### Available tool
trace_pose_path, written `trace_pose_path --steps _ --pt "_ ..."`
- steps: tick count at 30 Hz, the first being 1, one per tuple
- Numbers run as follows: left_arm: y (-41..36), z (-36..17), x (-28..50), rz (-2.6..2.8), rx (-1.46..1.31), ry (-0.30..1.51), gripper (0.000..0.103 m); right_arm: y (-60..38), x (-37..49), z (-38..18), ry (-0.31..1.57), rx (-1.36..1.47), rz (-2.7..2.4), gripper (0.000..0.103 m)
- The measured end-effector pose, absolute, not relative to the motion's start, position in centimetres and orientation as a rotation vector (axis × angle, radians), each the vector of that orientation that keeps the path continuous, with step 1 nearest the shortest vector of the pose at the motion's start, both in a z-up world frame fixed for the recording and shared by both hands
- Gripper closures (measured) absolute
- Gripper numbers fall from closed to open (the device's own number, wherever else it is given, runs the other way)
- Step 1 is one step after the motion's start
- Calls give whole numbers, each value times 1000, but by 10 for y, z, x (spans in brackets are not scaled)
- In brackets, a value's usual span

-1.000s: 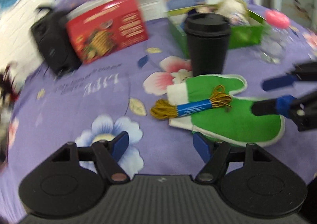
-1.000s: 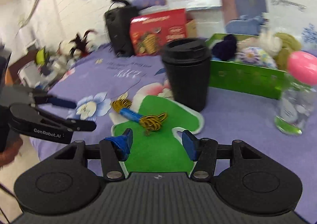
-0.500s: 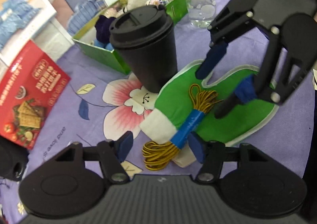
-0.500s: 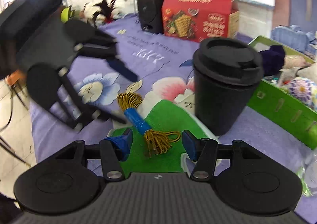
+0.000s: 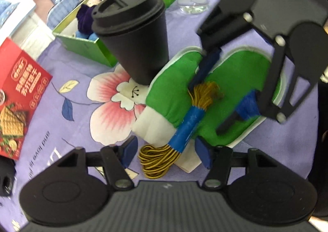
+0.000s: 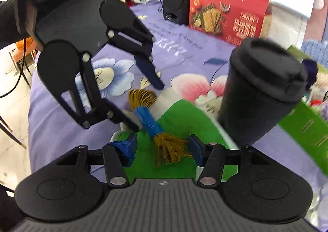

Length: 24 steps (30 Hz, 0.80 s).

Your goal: Organize soft objects

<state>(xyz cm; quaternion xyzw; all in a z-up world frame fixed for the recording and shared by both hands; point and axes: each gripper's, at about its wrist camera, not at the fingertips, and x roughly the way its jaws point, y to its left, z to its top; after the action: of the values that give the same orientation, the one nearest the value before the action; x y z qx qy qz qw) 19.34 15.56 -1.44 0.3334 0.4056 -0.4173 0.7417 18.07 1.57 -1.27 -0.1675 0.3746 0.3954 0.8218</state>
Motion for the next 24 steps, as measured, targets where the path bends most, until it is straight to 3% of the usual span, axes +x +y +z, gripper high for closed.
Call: trace_pose_path --steps 6,19,24 --pt "161 -9 180 -958 649 921 40 5 169 -21 892 -250 877 62" --pt "146 -19 174 -953 692 1004 40 -13 154 -6 791 -261 729 62" --pt "162 -17 159 -963 646 1080 40 7 133 -22 771 -435 776 62"
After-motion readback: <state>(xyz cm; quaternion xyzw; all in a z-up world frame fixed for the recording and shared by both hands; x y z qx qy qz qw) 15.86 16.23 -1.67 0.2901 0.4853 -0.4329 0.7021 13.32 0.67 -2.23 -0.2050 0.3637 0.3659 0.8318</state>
